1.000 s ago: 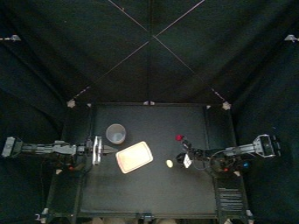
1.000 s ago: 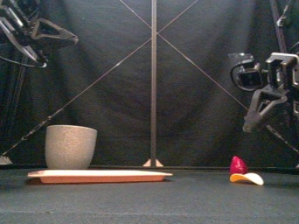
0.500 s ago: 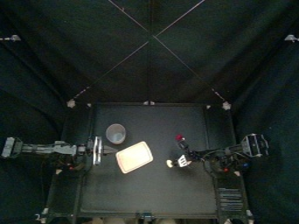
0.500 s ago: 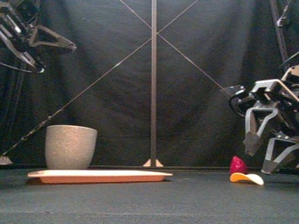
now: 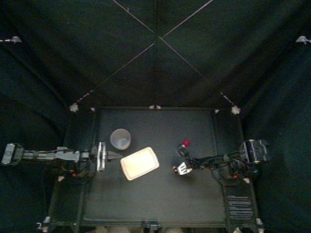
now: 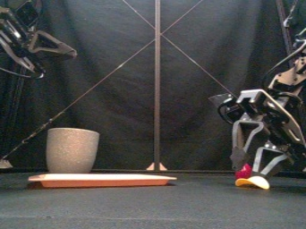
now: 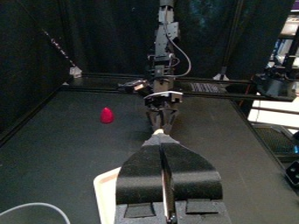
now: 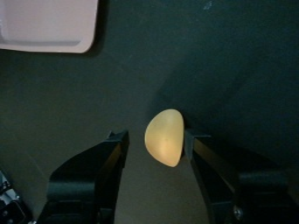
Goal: Pick the chip then place it on the pink plate
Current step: Pick the chip
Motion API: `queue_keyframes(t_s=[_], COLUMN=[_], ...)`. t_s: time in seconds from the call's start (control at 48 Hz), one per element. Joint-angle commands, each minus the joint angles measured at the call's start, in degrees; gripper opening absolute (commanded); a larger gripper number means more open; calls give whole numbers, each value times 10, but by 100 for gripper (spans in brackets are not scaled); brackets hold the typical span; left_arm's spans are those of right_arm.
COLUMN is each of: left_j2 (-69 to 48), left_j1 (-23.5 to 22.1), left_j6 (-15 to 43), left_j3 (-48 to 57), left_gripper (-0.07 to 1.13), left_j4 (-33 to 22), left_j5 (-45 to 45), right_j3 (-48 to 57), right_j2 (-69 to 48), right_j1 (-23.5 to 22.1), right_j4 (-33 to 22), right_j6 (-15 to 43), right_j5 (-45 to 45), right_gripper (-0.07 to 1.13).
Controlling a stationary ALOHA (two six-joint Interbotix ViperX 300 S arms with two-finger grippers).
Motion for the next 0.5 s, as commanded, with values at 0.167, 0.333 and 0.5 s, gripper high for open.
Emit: queue_keyframes(t_s=[0.167, 0.333, 0.5], left_j2=[2, 1, 1], left_j1=[2, 3, 3], left_j6=[0, -1, -1], left_j3=[-3, -2, -2], left_gripper=[-1, -1, -1], left_j4=[-3, -2, -3], left_j5=[-4, -3, -4], right_j3=[-10, -25, -64], right_j2=[-4, -4, -4], right_j1=[12, 11, 9], right_j4=[2, -11, -57], right_j6=[2, -3, -1], right_j5=[24, 24, 24], right_gripper=[63, 51, 43])
